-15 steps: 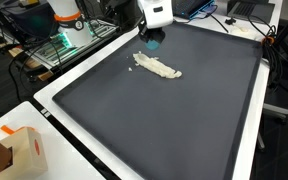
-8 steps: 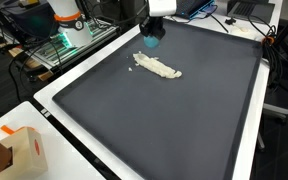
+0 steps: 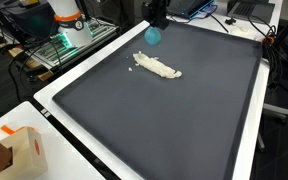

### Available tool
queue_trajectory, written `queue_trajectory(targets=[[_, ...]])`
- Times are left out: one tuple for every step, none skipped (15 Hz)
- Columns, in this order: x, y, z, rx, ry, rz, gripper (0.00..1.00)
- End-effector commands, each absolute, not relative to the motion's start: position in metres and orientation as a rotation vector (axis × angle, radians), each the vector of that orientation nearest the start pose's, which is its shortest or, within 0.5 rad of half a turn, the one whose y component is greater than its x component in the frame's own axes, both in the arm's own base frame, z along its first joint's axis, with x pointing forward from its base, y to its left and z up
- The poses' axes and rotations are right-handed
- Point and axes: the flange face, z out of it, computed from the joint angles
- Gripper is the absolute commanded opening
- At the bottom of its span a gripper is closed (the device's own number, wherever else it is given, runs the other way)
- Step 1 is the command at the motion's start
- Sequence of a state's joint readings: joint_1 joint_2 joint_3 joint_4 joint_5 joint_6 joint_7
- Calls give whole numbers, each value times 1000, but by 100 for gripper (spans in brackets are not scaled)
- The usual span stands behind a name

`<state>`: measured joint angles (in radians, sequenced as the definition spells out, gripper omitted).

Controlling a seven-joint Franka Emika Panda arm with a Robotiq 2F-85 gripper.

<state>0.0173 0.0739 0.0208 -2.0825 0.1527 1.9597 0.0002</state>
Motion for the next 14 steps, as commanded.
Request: queue_trajectory(targets=[[526, 40, 398, -3090, 24, 224, 25], [525, 43, 402, -3108, 15, 211, 25], [524, 45, 407, -3125, 8, 196, 25], [523, 48, 412, -3141, 0, 179, 25], [523, 51, 417, -3157, -3, 162, 25], [521, 54, 423, -3174, -9, 141, 25], [520, 56, 429, -3189, -13, 115, 25], [519, 59, 435, -3202, -19, 86, 25], [516, 62, 443, -3215, -26, 51, 25], [515, 65, 449, -3228, -33, 23, 25], [513, 68, 458, -3239, -41, -9, 25], [511, 71, 464, -3251, -49, -35, 25], [510, 73, 471, -3262, -49, -55, 25], [508, 75, 477, -3271, -61, -78, 25]])
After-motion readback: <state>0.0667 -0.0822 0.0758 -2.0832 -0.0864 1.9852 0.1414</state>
